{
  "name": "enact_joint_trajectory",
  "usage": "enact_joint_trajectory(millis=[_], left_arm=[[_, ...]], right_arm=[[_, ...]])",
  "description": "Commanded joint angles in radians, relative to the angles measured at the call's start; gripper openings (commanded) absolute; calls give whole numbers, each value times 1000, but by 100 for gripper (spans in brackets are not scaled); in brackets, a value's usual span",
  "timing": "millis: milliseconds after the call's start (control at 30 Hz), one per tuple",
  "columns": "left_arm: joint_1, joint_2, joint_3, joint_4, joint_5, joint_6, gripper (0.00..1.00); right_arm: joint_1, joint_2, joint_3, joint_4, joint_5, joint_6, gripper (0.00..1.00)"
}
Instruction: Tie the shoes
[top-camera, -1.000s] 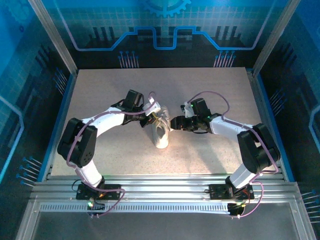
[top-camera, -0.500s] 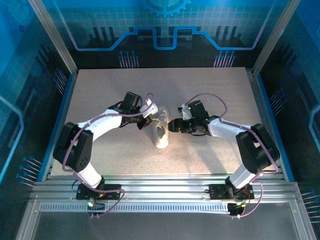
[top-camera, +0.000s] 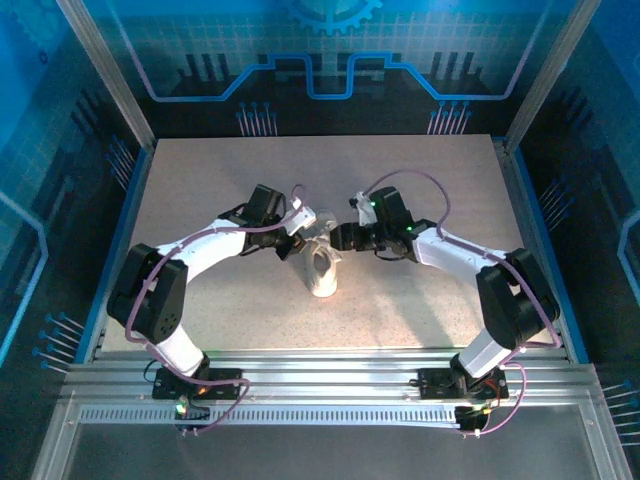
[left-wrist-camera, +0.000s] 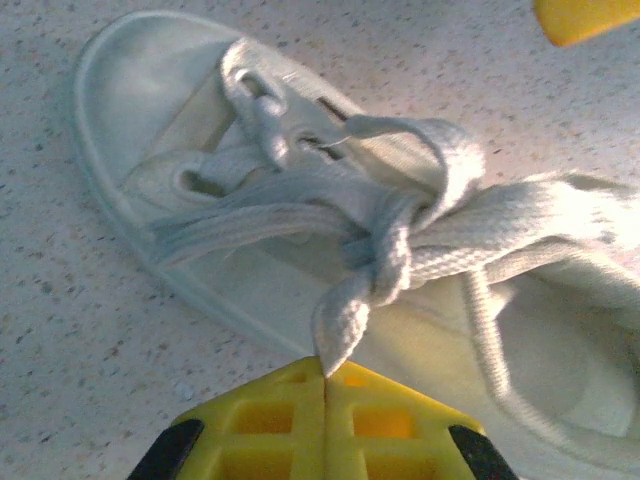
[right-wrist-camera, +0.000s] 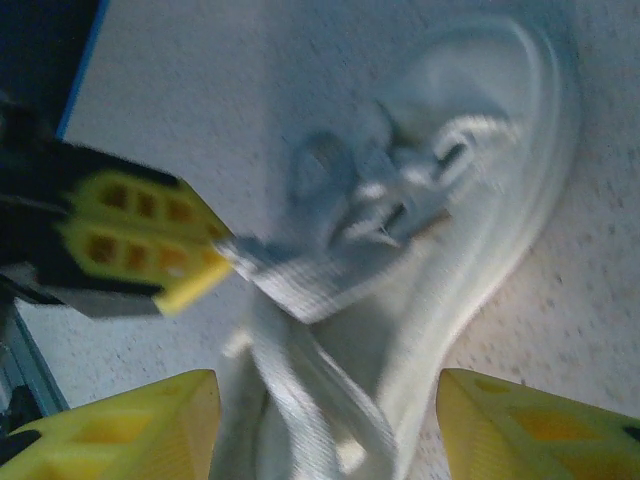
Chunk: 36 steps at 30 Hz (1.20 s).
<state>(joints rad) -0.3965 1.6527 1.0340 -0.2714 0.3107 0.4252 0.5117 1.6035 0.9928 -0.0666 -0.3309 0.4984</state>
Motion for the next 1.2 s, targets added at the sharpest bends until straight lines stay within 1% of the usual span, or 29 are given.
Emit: enact_joint_trajectory(millis=[0, 267, 433, 533, 667, 767, 833, 1067, 1167], left_arm=[[-28, -2, 24, 40, 71, -57, 0], [-34, -3, 11, 81, 98, -105, 0], [-33, -19, 1, 63, 95, -96, 0], [-30, -25, 3, 47, 91, -84, 0], [-16, -34, 5, 17, 76, -73, 0], [-4, -46, -1, 1, 74, -65, 0], [4, -54, -9, -7, 71, -62, 0], [27, -75, -45, -11, 64, -59, 0], [27, -67, -51, -7, 63, -63, 0]], right_arm=[[17, 6, 48, 6, 33, -25, 60], [28, 137, 123, 40, 5, -10, 61], [37, 202, 155, 62, -11, -9, 61], [39, 237, 179, 32, 11, -12, 59], [37, 252, 194, -31, 55, -38, 55], [31, 256, 191, -58, 61, -49, 48], [28, 250, 176, -56, 66, -52, 47], [19, 232, 147, -58, 63, -63, 47], [20, 228, 158, -51, 43, -65, 50]])
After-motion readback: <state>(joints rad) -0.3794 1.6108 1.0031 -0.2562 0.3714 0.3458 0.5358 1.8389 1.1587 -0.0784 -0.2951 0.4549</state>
